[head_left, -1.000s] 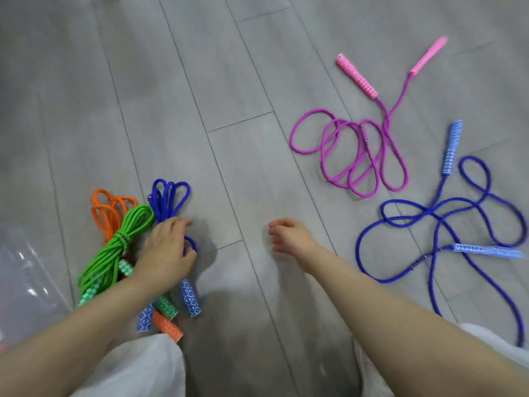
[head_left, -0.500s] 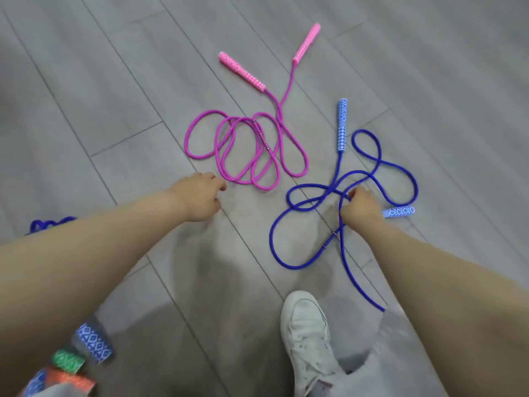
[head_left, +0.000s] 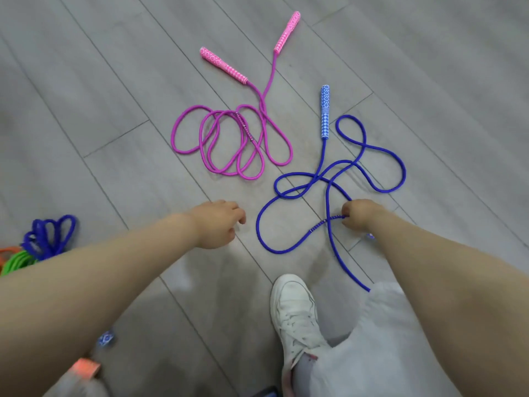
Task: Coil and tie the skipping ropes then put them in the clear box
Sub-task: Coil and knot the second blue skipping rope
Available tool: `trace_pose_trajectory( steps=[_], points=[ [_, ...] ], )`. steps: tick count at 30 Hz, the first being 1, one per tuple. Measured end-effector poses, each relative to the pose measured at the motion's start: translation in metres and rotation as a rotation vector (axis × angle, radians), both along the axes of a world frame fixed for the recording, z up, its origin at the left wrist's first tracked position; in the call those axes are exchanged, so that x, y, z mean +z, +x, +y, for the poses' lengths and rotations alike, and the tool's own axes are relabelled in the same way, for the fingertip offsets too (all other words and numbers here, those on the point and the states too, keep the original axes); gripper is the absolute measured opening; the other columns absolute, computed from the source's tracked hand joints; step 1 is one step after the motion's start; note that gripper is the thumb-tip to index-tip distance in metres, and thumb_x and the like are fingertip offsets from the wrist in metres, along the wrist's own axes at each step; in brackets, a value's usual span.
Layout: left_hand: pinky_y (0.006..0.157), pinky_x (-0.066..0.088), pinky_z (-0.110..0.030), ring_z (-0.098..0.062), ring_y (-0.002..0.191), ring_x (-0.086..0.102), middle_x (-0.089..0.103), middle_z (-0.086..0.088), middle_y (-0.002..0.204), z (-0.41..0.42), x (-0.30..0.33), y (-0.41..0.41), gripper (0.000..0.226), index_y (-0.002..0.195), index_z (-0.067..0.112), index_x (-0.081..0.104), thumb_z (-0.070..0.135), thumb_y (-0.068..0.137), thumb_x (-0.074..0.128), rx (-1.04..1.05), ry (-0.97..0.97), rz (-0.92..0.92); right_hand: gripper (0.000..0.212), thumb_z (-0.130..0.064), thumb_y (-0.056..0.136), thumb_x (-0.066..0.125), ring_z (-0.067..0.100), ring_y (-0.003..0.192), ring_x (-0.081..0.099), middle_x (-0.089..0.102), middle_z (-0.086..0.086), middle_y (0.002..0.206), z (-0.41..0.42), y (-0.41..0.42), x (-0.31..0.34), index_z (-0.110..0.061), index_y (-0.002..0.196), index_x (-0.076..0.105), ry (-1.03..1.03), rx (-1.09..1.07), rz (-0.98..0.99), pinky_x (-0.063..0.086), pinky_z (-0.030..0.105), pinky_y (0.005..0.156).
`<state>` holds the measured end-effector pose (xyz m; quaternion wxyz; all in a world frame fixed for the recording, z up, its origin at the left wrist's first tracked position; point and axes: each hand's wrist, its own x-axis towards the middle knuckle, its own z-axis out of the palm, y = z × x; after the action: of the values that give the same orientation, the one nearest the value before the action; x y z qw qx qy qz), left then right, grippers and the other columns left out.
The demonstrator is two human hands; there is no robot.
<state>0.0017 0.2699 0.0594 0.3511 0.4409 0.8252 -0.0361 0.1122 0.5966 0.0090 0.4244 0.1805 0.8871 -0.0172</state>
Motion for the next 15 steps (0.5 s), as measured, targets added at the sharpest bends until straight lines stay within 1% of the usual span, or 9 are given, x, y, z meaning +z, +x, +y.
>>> trace_pose_trajectory(
  steps=[2,4,5,6,7,8,10,13,15],
  points=[
    [0.105,0.035,-0.032,-0.022,0.128,0.042,0.043,0.001,0.141,-0.018,0.013,0.001,0.039,0.133,0.024,0.046,0.023,0.093,0.046,0.005,-0.056,0.015,0.029,-0.024,0.096,0.047,0.027,0.101,0.059,0.063,0.009,0.116,-0.005,-0.003,0.014,-0.015,0.119,0.061,-0.047,-0.058,-0.047,0.05,0.035,0.086],
    [0.104,0.035,-0.032,-0.022,0.128,0.043,0.043,0.001,0.141,-0.035,0.03,0.002,0.039,0.133,0.023,0.046,0.023,0.094,0.045,0.038,-0.091,0.024,0.026,-0.018,0.098,0.044,0.032,0.099,0.064,0.062,0.016,0.116,-0.012,-0.007,0.033,-0.007,0.118,0.057,-0.145,-0.209,-0.076,0.056,0.041,0.086],
    [0.103,0.035,-0.032,-0.022,0.128,0.043,0.044,0.0,0.141,-0.042,0.039,0.004,0.038,0.133,0.023,0.046,0.023,0.095,0.045,0.054,-0.099,0.029,0.024,-0.015,0.098,0.043,0.035,0.096,0.066,0.062,0.02,0.111,-0.016,-0.009,0.043,-0.004,0.115,0.056,-0.223,-0.316,-0.069,0.058,0.045,0.082],
    [0.102,0.036,-0.032,-0.022,0.127,0.044,0.044,-0.001,0.14,-0.047,0.049,0.006,0.038,0.133,0.022,0.047,0.022,0.095,0.045,0.071,-0.1,0.032,0.02,-0.013,0.099,0.044,0.036,0.09,0.067,0.061,0.02,0.104,-0.02,-0.01,0.057,-0.003,0.112,0.055,-0.289,-0.397,-0.049,0.06,0.045,0.077],
    [0.102,0.037,-0.032,-0.022,0.126,0.045,0.045,-0.001,0.14,-0.053,0.059,0.009,0.038,0.133,0.022,0.047,0.022,0.095,0.045,0.089,-0.101,0.031,0.016,-0.013,0.099,0.045,0.034,0.085,0.065,0.059,0.018,0.098,-0.022,-0.011,0.071,-0.005,0.108,0.055,-0.336,-0.44,-0.02,0.06,0.042,0.072],
    [0.102,0.037,-0.033,-0.023,0.126,0.045,0.045,-0.002,0.139,-0.058,0.07,0.012,0.037,0.132,0.022,0.047,0.022,0.095,0.045,0.108,-0.099,0.03,0.014,-0.014,0.099,0.046,0.031,0.082,0.062,0.056,0.015,0.096,-0.024,-0.011,0.085,-0.008,0.106,0.056,-0.358,-0.437,0.012,0.058,0.038,0.068],
    [0.104,0.037,-0.035,-0.023,0.126,0.045,0.045,-0.002,0.139,-0.065,0.093,0.021,0.037,0.132,0.021,0.048,0.021,0.094,0.046,0.145,-0.081,0.031,0.013,-0.018,0.098,0.048,0.028,0.082,0.057,0.055,0.013,0.098,-0.027,-0.012,0.113,-0.014,0.103,0.059,-0.373,-0.393,0.085,0.055,0.033,0.064],
    [0.104,0.036,-0.035,-0.024,0.125,0.045,0.046,-0.004,0.137,-0.069,0.13,0.038,0.037,0.132,0.02,0.048,0.019,0.094,0.046,0.208,-0.012,0.042,0.012,-0.019,0.1,0.049,0.022,0.08,0.052,0.053,0.012,0.098,-0.035,-0.013,0.16,-0.015,0.1,0.06,-0.47,-0.377,0.254,0.052,0.028,0.061],
    [0.104,0.035,-0.032,-0.024,0.126,0.044,0.047,-0.005,0.136,-0.069,0.157,0.051,0.037,0.132,0.019,0.049,0.018,0.095,0.047,0.259,0.067,0.054,0.014,-0.019,0.101,0.048,0.02,0.081,0.051,0.053,0.009,0.097,-0.047,-0.012,0.198,-0.016,0.095,0.06,-0.55,-0.36,0.375,0.049,0.025,0.06]
  ],
)
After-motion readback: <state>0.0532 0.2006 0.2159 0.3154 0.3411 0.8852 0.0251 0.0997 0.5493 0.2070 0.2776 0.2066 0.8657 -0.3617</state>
